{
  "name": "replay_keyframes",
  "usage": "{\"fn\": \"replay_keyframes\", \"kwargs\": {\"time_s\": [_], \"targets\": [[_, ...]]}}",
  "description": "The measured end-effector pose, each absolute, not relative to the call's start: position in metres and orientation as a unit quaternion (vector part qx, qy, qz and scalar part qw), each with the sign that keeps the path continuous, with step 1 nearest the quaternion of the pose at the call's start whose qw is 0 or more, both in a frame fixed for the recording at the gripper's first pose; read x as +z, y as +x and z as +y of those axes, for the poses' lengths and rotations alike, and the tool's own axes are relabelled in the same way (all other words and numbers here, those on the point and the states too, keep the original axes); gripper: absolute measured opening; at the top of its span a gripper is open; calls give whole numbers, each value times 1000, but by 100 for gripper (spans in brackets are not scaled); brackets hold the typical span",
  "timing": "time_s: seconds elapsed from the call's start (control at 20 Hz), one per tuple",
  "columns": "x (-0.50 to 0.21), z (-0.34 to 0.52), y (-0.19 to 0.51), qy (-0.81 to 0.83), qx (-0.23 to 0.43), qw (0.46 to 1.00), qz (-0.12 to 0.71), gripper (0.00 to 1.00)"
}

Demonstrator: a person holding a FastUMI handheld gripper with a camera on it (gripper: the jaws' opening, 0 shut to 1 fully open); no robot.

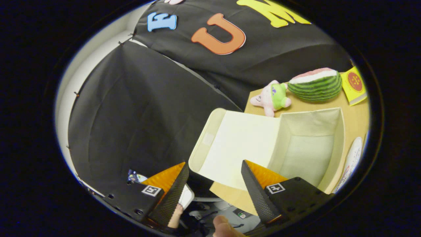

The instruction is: Open the storage box then place both shoes into the box .Put the left shoe in first, then the right shoe, with the right side of both shoes facing outward in a uniform manner.

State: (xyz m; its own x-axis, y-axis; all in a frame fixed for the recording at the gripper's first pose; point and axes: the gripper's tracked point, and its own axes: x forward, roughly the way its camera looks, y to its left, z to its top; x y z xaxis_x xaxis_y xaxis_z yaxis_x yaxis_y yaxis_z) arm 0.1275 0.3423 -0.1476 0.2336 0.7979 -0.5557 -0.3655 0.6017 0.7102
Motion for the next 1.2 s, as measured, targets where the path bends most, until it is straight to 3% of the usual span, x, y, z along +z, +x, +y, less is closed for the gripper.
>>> {"fn": "replay_keyframes", "kwargs": {"time_s": [0.45,0.65,1.2], "targets": [[-197,229,127,120,317,793,507,100],[-219,154,139,82,242,826,503,100],[-332,-14,133,-17,118,801,587,100]]}}
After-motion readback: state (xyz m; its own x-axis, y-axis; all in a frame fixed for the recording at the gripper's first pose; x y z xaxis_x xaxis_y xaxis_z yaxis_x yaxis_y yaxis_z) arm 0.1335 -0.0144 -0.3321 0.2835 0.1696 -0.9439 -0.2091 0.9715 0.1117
